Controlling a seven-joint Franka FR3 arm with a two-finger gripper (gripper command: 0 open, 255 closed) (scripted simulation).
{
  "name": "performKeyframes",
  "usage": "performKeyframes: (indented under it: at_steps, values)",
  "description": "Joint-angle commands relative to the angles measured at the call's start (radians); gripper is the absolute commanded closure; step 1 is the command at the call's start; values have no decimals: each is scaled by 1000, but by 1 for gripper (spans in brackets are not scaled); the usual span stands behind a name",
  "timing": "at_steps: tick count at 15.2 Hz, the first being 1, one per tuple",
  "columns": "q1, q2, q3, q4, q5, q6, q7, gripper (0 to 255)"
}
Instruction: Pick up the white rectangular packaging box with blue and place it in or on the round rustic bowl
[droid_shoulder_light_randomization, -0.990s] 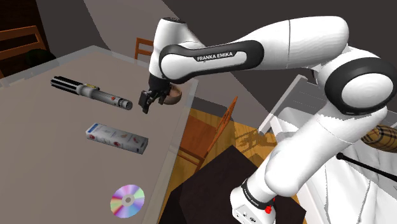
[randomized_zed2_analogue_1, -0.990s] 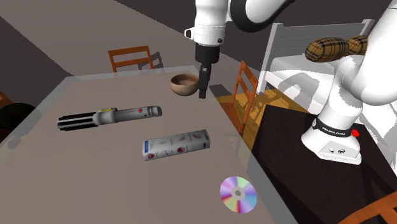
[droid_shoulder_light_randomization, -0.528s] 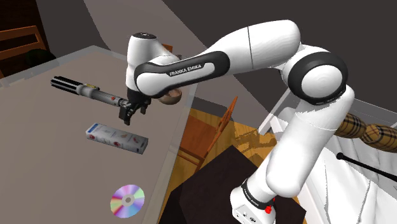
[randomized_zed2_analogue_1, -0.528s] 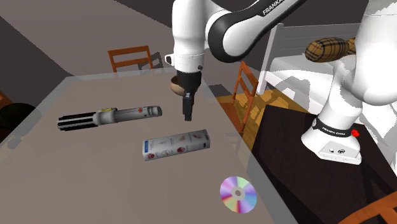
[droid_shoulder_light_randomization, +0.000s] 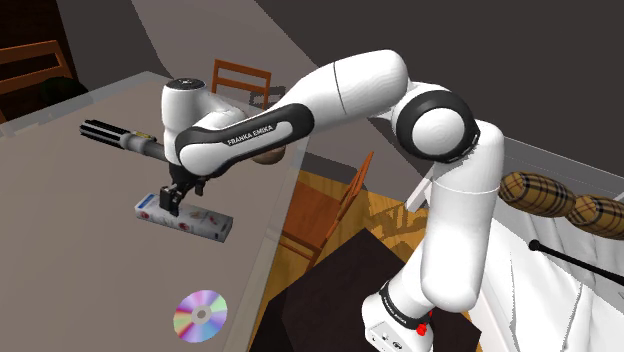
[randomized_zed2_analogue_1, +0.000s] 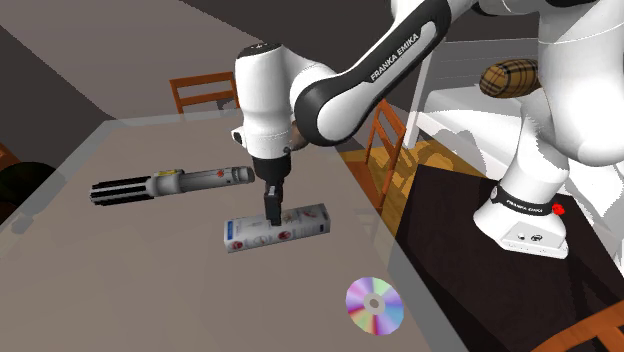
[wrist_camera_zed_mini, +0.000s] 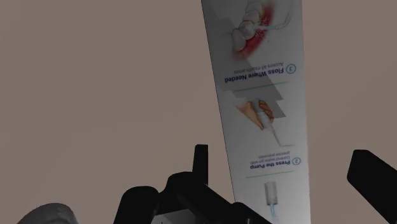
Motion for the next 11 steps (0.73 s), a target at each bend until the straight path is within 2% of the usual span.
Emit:
performKeyframes:
  at_steps: [1, 6, 11]
  values:
    - [6, 23, -4, 3, -9, 18, 4, 0]
    - [14, 68, -15, -10, -27, 74, 15, 0]
    - [14, 68, -15, -10, -27, 74, 15, 0]
